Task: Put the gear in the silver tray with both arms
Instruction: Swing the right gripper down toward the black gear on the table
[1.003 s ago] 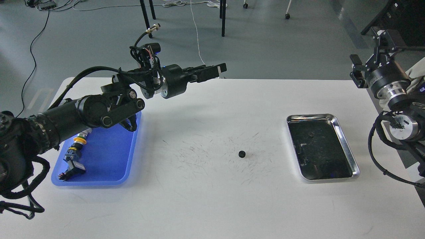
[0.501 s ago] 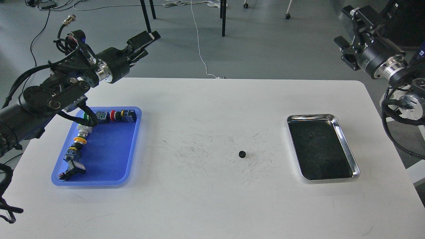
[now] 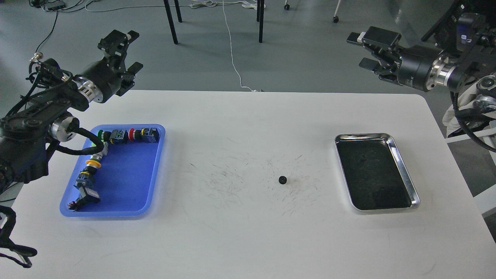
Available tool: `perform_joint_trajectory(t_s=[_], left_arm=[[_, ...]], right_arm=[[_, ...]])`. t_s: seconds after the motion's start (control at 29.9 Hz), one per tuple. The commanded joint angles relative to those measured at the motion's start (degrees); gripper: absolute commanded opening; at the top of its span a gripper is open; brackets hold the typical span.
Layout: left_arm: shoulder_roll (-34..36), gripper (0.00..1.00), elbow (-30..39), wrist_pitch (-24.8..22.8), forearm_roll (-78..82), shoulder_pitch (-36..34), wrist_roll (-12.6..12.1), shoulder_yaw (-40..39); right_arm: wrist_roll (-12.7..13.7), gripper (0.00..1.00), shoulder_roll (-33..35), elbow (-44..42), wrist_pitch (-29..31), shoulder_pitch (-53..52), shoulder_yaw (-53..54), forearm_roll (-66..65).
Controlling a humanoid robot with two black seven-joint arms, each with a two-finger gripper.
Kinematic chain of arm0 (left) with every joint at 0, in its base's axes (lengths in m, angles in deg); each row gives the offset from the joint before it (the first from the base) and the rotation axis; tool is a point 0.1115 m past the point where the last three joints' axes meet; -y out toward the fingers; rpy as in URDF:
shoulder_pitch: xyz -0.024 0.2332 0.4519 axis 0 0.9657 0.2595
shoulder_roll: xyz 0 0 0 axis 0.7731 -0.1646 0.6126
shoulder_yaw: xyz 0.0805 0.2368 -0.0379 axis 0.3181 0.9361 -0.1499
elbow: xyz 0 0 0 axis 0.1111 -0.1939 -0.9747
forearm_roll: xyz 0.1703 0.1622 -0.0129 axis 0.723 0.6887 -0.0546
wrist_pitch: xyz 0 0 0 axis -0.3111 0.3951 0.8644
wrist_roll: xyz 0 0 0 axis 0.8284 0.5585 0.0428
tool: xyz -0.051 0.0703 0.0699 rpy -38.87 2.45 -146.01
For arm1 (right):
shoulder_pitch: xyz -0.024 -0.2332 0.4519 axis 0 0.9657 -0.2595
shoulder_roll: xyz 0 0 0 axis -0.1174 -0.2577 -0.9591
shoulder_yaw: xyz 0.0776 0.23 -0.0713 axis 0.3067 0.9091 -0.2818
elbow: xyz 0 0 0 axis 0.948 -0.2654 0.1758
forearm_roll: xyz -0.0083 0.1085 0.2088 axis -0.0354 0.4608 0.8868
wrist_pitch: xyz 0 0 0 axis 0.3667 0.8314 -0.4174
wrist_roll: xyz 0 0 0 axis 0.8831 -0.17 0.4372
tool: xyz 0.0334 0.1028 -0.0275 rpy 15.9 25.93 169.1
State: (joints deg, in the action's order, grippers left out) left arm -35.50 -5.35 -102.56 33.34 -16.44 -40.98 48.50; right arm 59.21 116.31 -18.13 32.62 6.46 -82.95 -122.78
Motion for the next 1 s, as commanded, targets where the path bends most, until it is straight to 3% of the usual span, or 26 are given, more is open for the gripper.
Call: perform_joint_trajectory(t_s=[0.0, 0.23, 0.47, 0.6, 0.9, 0.97], left_arm=[[0.03, 0.98, -2.08, -1.72, -0.36, 0.70, 0.01, -2.78], [-0.67, 0.98, -6.13, -4.32, -2.63, 2.02, 0.01, -5.33], [-0.49, 0.98, -6.13, -4.32, -9.49, 4.22, -0.04, -11.66], [-0.49, 0.98, -6.04, -4.32, -12.13, 5.89, -2.23, -14.47], [-0.32, 0.98, -6.04, -4.32, -14.86, 7.38, -5.40, -17.29], [-0.15, 0.98, -5.61, -4.32, -17.39, 7.64, -7.58, -20.09]], right_arm=[[-0.30, 0.96, -0.62, 1.65, 0.92, -0.81, -0.12, -6.93], [-0.56, 0.95, -3.78, 1.83, 5.84, -2.21, -0.12, -28.11], [-0.82, 0.92, -7.82, 2.09, 7.69, -2.21, -0.12, -38.58], [-1.61, 0.84, -8.44, 2.53, 7.69, -2.21, -0.47, -44.20], [-8.03, 0.89, -13.10, 2.53, 11.52, -2.65, -4.16, -62.84], [-8.47, 0.89, -14.76, 2.53, 11.52, -2.83, -6.44, -63.99]])
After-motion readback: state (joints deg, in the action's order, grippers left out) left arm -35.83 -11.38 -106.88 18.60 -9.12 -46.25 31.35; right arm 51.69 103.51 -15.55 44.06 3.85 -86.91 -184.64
